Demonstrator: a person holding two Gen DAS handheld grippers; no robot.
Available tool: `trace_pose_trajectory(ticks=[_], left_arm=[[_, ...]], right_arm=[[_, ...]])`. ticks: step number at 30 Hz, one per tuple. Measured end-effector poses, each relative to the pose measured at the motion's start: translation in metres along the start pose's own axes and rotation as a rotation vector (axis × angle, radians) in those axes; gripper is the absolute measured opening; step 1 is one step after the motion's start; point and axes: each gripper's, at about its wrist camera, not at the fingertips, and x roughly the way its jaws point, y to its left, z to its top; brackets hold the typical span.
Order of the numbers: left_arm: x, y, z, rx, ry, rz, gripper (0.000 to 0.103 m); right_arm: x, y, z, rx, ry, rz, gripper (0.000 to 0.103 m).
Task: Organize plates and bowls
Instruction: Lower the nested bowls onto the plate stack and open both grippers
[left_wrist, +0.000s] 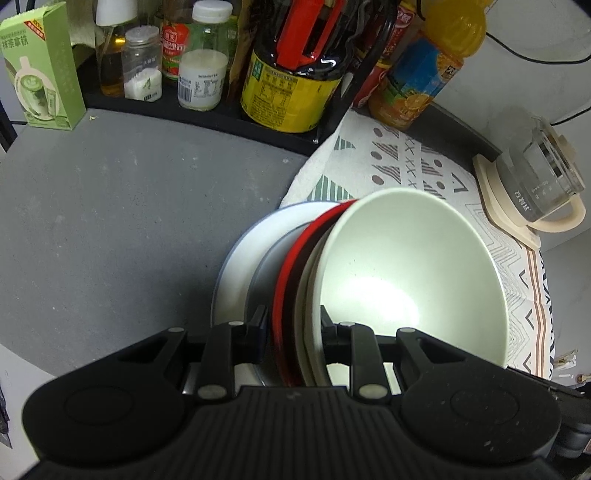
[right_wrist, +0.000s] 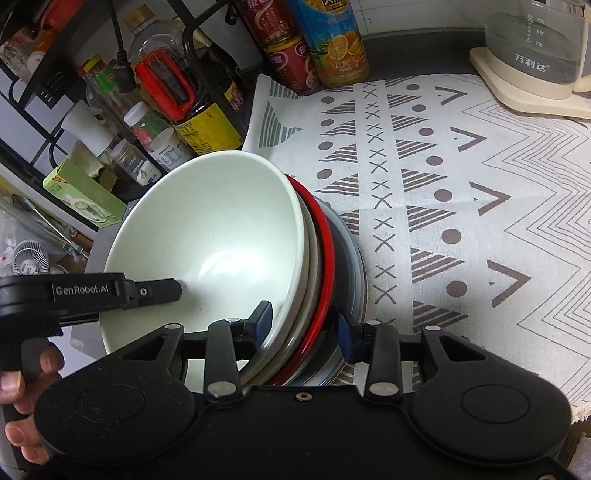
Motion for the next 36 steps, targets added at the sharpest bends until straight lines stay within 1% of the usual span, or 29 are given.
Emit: trace_pose_trajectory(ticks=[3, 5, 7, 9, 11, 12, 13, 14, 15, 16, 17, 20, 22, 23, 26, 27, 30, 34, 35, 36], left_arm=[[-0.004, 0.000, 0.002, -0.002, -0.008, 0.010, 0.025], [-0.006, -0.002, 0.001, -0.001, -0.015, 0.023, 0.028], [-0.008, -0.002, 0.001, -0.005, -0.014, 0.022, 0.029], [-0.011, -0.002, 0.002, 0.001, -0.015, 0.024, 0.032], [-0.015, -0.004, 0.003, 0.011, -0.025, 0.029, 0.044], [-0.018, -0.005, 0.003, 0.017, -0.035, 0.029, 0.046], [-0.021, -0.007, 0.003, 0.026, -0.047, 0.029, 0.052], [-0.024, -0.009, 0.004, 0.036, -0.059, 0.031, 0.059], [-0.027, -0.011, 0.003, 0.051, -0.070, 0.034, 0.062], [-0.030, -0.014, 0.003, 0.065, -0.078, 0.037, 0.071], [-0.034, -0.017, 0.003, 0.079, -0.085, 0.039, 0.078], [-0.044, -0.025, -0.001, 0.121, -0.104, 0.043, 0.086], [-0.049, -0.031, -0.005, 0.161, -0.105, 0.053, 0.088], [-0.052, -0.033, -0.008, 0.176, -0.105, 0.051, 0.088], [-0.062, -0.037, -0.018, 0.205, -0.113, 0.041, 0.088], [-0.066, -0.038, -0.021, 0.210, -0.117, 0.041, 0.088], [-0.078, -0.038, -0.030, 0.215, -0.127, 0.018, 0.089], [-0.094, -0.044, -0.042, 0.250, -0.148, -0.006, 0.098], [-0.097, -0.046, -0.044, 0.260, -0.155, -0.010, 0.103], [-0.100, -0.047, -0.047, 0.269, -0.160, -0.019, 0.103]], right_arm=[[-0.008, 0.001, 0.000, -0.010, -0.032, 0.000, 0.040], [-0.014, 0.001, 0.000, -0.014, -0.048, -0.003, 0.042], [-0.019, 0.001, -0.001, -0.026, -0.063, -0.015, 0.047], [-0.026, -0.001, -0.003, -0.033, -0.081, -0.035, 0.053], [-0.035, -0.004, -0.005, -0.028, -0.105, -0.041, 0.057], [-0.040, -0.005, -0.006, -0.023, -0.118, -0.044, 0.061], [-0.045, -0.006, -0.008, -0.017, -0.133, -0.050, 0.067], [-0.051, -0.008, -0.010, -0.009, -0.149, -0.058, 0.069], [-0.056, -0.010, -0.012, -0.002, -0.164, -0.067, 0.074], [-0.061, -0.011, -0.014, 0.005, -0.181, -0.076, 0.081], [-0.067, -0.014, -0.016, 0.016, -0.199, -0.086, 0.083], [-0.083, -0.019, -0.022, 0.041, -0.245, -0.117, 0.088], [-0.095, -0.022, -0.027, 0.052, -0.284, -0.132, 0.093], [-0.101, -0.023, -0.030, 0.056, -0.303, -0.137, 0.094], [-0.116, -0.025, -0.039, 0.074, -0.342, -0.154, 0.099], [-0.122, -0.026, -0.043, 0.084, -0.355, -0.158, 0.103], [-0.136, -0.026, -0.054, 0.091, -0.383, -0.178, 0.103], [-0.152, -0.026, -0.068, 0.100, -0.420, -0.218, 0.103], [-0.155, -0.025, -0.071, 0.106, -0.428, -0.224, 0.103], [-0.159, -0.025, -0.074, 0.113, -0.438, -0.228, 0.103]])
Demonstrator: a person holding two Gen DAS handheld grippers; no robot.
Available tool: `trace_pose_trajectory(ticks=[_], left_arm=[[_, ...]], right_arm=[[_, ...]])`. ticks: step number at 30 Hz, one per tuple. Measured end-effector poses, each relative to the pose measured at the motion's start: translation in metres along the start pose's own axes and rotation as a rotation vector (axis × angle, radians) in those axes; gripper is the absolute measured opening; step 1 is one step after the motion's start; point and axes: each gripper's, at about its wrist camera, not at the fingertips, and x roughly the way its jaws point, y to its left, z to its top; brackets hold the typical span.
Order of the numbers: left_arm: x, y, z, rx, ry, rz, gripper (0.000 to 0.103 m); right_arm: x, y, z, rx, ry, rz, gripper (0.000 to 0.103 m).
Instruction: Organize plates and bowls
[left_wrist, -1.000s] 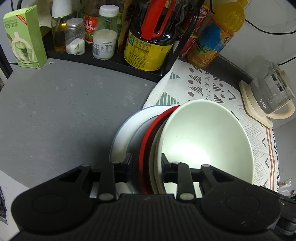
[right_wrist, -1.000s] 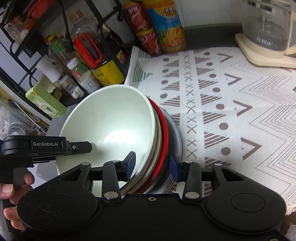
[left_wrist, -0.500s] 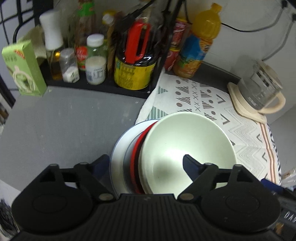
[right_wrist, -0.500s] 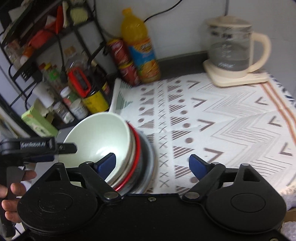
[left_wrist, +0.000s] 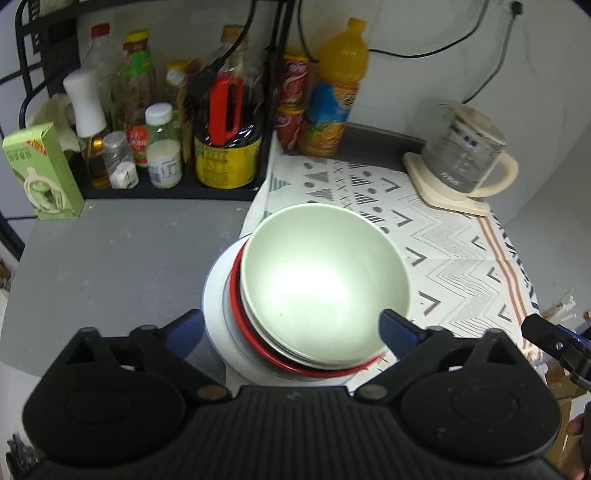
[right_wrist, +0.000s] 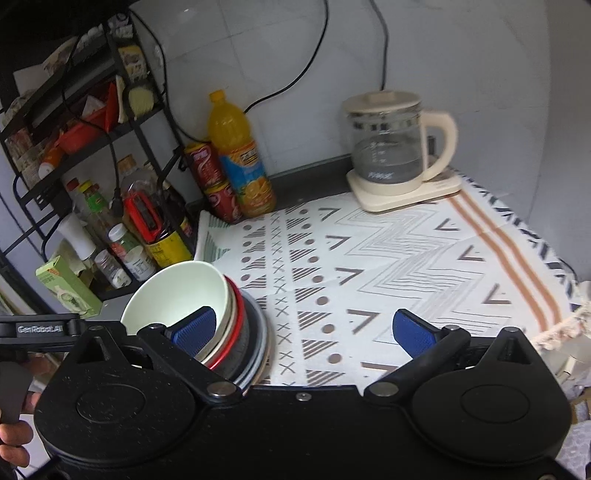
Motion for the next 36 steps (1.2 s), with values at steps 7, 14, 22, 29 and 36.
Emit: trace_pose_trajectory(ticks=[7, 14, 22, 29, 36], left_arm=[[-0.017, -0.009, -0.005, 0.050, -0.063, -0.046, 0.103], [-0.034, -0.006, -0.008, 0.096, -0.096, -0.088, 0.103], [-0.068, 0.016, -0.025, 0.129, -0.119, -0.090, 0.103], [-0.097, 0.037, -0.037, 0.127, -0.131, -0.104, 0.103], [-0.114, 0.050, -0.053, 0.139, -0.117, -0.131, 0.103]], right_arm=[[-0.027, 0.001, -0.011, 0.022, -0.035, -0.039, 0.103], [-0.048, 0.014, -0.014, 0.058, -0.081, -0.079, 0.103], [-0.066, 0.041, -0.036, 0.056, -0.083, -0.116, 0.103], [-0.084, 0.058, -0.060, 0.025, -0.068, -0.132, 0.103], [-0.102, 0.073, -0.080, -0.006, -0.058, -0.149, 0.103]])
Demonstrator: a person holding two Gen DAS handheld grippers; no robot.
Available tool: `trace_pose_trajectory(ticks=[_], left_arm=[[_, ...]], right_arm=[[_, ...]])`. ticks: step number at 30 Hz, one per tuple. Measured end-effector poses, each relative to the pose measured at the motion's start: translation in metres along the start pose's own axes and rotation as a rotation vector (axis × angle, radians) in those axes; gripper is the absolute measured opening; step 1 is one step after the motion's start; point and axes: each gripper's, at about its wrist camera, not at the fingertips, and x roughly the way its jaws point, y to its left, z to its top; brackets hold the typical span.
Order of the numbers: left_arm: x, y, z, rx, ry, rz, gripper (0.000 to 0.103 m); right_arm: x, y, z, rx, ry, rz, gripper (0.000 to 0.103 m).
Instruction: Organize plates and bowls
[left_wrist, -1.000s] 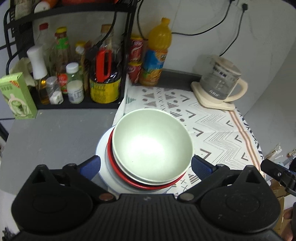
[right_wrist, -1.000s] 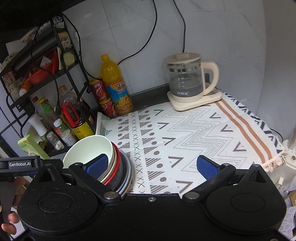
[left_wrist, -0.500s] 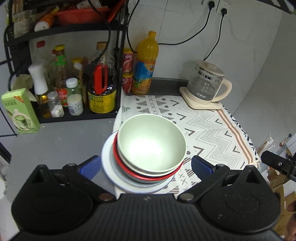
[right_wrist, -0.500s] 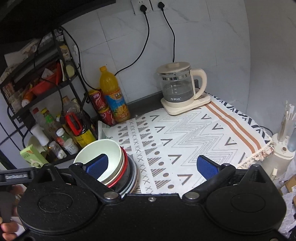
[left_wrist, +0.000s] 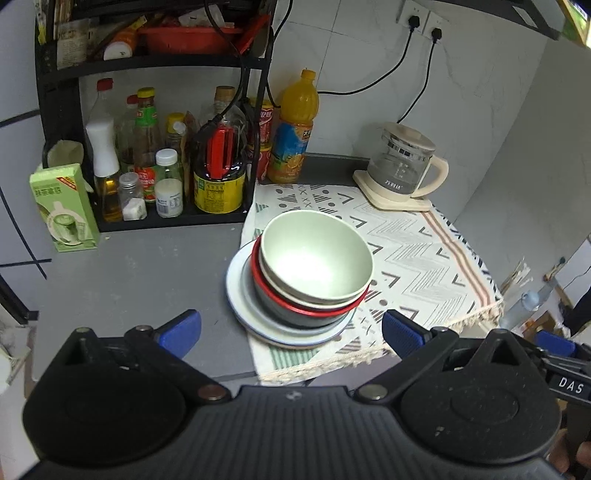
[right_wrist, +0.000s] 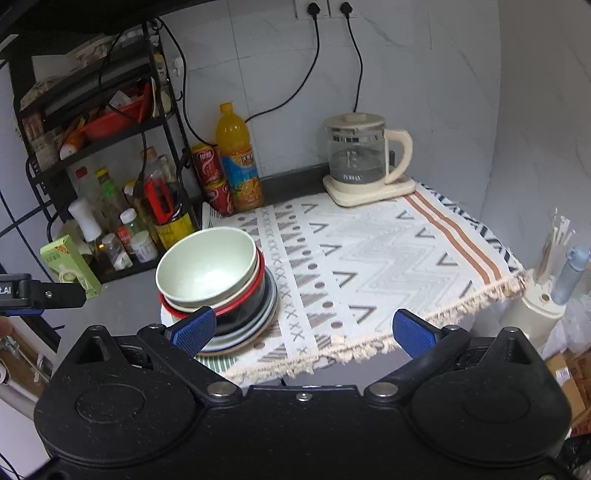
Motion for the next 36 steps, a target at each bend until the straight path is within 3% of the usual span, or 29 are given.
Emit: trace_pose_trajectory(ticks=[17, 36], left_arm=[[-0.024, 0.014, -0.046, 0.038, -0.013, 0.023, 0.103], [-0.035, 0.021, -0.059, 0.060, 0.000, 0.061, 0.103]], right_arm=[[-0.033, 0.009, -0.025, -0.014, -0.023, 0.032, 0.103], [-0.039, 0.009, -0.030, -0.006, -0.029, 0.056, 0.103]])
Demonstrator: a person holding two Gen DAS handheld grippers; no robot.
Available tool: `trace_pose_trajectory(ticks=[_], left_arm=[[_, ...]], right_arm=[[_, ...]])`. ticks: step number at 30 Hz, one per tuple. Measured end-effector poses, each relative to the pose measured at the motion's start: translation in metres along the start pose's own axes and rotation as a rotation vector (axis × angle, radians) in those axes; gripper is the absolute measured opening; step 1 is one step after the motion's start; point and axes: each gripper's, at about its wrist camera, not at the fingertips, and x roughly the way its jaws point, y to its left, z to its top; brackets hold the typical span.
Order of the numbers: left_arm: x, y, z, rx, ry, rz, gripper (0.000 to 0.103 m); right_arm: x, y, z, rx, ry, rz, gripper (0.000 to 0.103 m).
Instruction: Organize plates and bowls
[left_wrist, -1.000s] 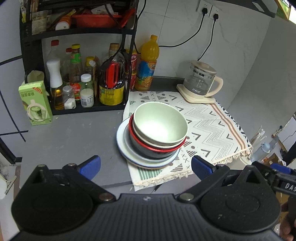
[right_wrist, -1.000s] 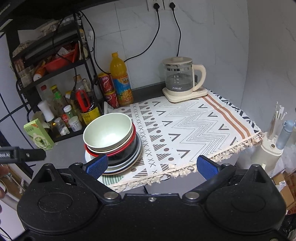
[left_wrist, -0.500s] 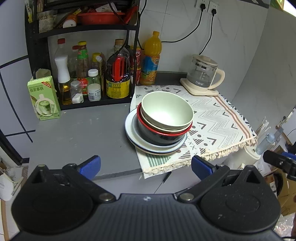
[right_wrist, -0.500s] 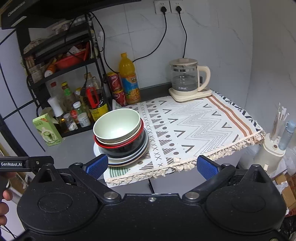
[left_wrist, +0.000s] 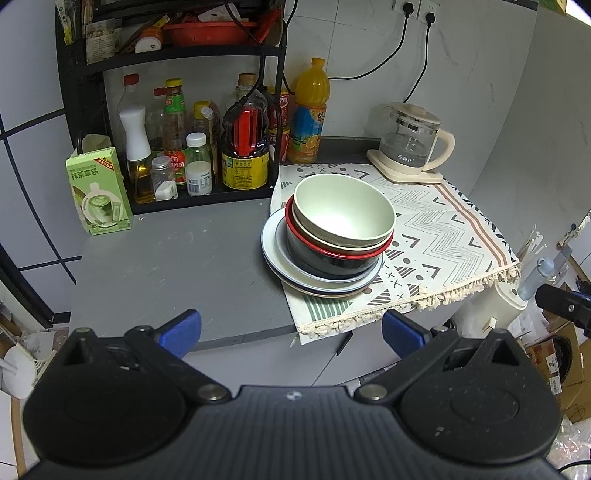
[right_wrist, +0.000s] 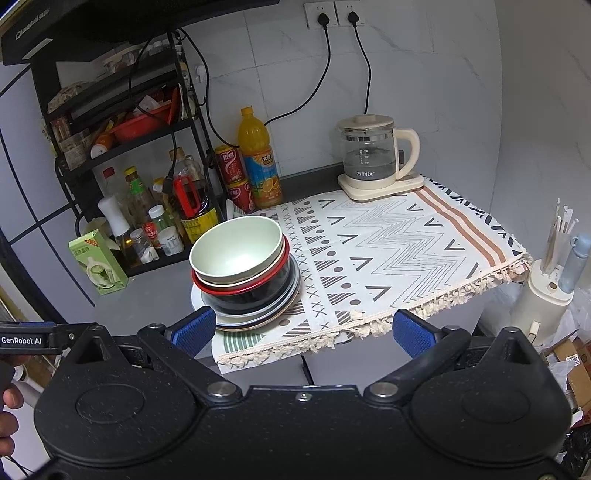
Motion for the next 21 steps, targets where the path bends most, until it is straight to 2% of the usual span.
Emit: trace_pose_trajectory(ticks=[21], left_arm=[[0.0056, 0.0054, 0.0070, -0.013, -0.002, -0.005, 0.103]], right_arm=[[0.0031, 0.0114, 0.0039, -0.009, -0.002, -0.007, 0.103]])
